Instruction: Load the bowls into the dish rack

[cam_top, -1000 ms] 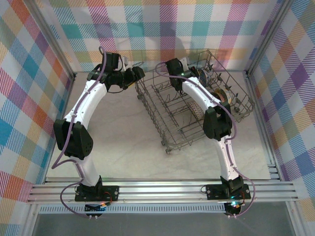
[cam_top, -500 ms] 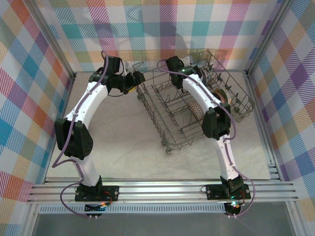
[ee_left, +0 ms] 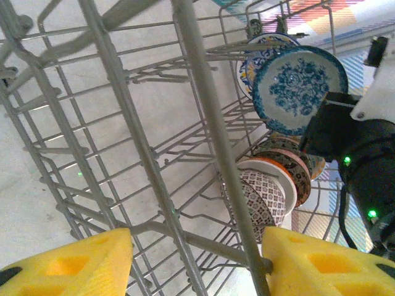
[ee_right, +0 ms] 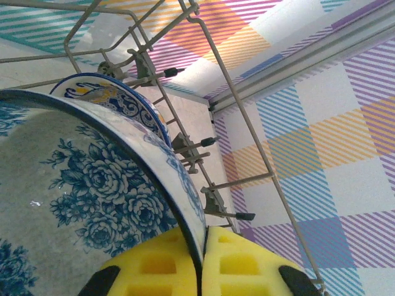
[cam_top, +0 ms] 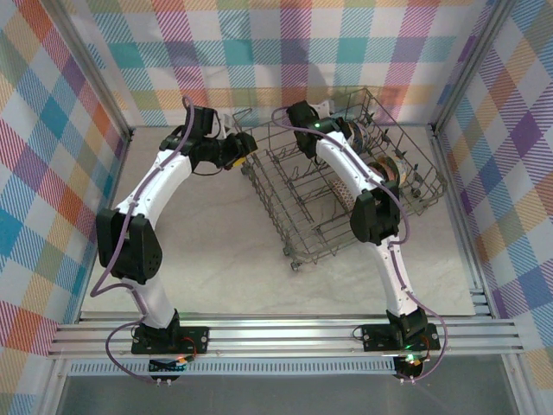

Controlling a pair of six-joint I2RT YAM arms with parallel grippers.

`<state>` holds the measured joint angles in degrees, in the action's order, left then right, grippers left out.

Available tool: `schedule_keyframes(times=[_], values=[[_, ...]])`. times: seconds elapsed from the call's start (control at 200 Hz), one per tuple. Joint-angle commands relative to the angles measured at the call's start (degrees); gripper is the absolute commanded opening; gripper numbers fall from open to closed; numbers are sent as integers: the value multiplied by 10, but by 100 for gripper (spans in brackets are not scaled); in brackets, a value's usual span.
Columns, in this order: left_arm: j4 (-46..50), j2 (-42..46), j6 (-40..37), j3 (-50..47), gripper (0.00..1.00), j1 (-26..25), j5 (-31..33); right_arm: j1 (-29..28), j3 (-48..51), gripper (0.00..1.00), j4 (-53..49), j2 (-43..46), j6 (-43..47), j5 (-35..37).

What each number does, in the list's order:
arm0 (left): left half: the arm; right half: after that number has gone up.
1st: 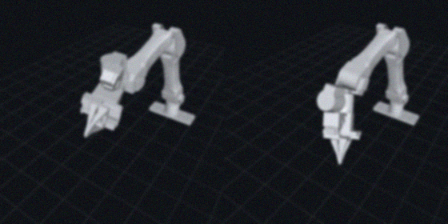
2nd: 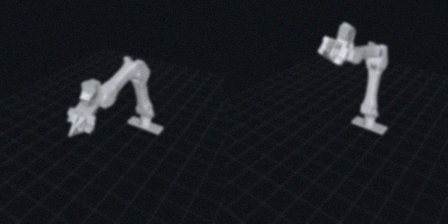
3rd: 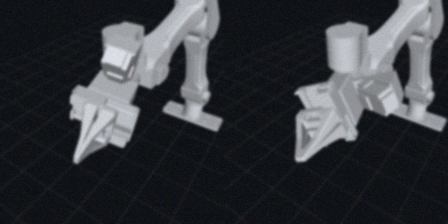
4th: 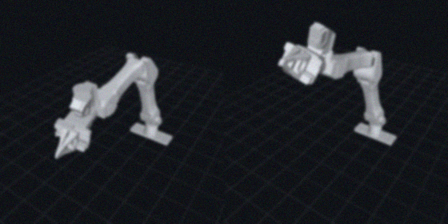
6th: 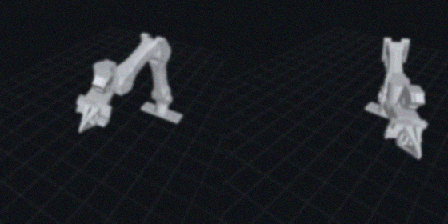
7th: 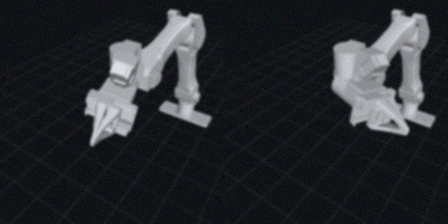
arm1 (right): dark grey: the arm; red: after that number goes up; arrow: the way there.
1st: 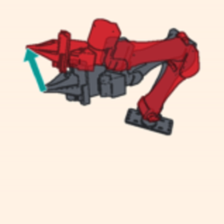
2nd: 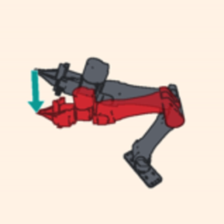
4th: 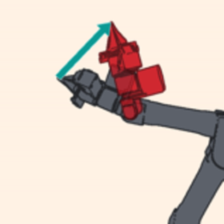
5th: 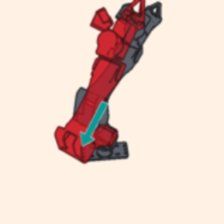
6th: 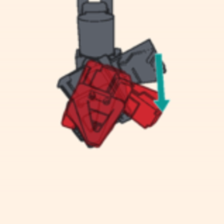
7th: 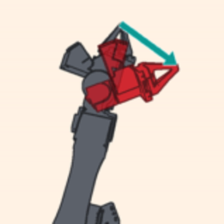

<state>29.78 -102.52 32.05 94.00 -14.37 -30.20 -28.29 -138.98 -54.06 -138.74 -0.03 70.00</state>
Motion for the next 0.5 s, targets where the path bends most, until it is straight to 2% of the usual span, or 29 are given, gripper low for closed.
schedule_keyframes(times=[0.0,0.495], values=[[23,26,-1,-27,51,-5,-7,-5,-16,1,4,-14,20,19],[19,78,7,-92,33,-19,-8,-4,-7,2,-39,2,-15,26]])
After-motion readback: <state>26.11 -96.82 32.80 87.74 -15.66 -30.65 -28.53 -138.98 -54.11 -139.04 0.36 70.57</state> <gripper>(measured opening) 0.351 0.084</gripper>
